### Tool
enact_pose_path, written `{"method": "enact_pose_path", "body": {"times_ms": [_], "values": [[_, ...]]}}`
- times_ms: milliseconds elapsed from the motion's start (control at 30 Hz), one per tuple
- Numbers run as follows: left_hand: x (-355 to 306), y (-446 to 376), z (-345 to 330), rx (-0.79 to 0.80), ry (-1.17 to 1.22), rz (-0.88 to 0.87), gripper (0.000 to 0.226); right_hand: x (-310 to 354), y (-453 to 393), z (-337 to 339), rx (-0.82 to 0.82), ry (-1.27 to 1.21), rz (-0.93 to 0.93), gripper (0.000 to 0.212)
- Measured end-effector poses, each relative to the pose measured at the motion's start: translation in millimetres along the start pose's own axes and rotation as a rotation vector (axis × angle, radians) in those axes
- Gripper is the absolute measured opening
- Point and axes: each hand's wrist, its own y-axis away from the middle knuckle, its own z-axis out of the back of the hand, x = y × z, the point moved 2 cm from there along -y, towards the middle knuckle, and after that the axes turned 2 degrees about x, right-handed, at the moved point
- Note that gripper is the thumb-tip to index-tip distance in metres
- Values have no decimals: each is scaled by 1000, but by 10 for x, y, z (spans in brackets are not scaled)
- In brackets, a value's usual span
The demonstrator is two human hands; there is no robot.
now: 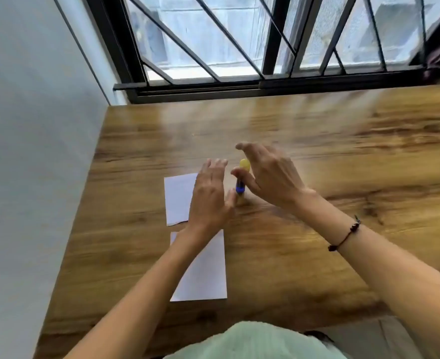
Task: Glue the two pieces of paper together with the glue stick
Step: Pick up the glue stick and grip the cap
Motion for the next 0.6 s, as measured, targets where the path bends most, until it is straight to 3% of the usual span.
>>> {"method": "enact_pose_path", "body": {"times_ms": [200,333,600], "values": [[-109,-118,-170,16,120,19,29,-36,59,-119,-68,-168,-29,21],[-151,-174,-145,-53,187,32,18,-65,65,-127,-125,-227,-50,19],[-214,-170,33,2,231,-40,9,-103,23,-36,-81,-344,61,10]]}}
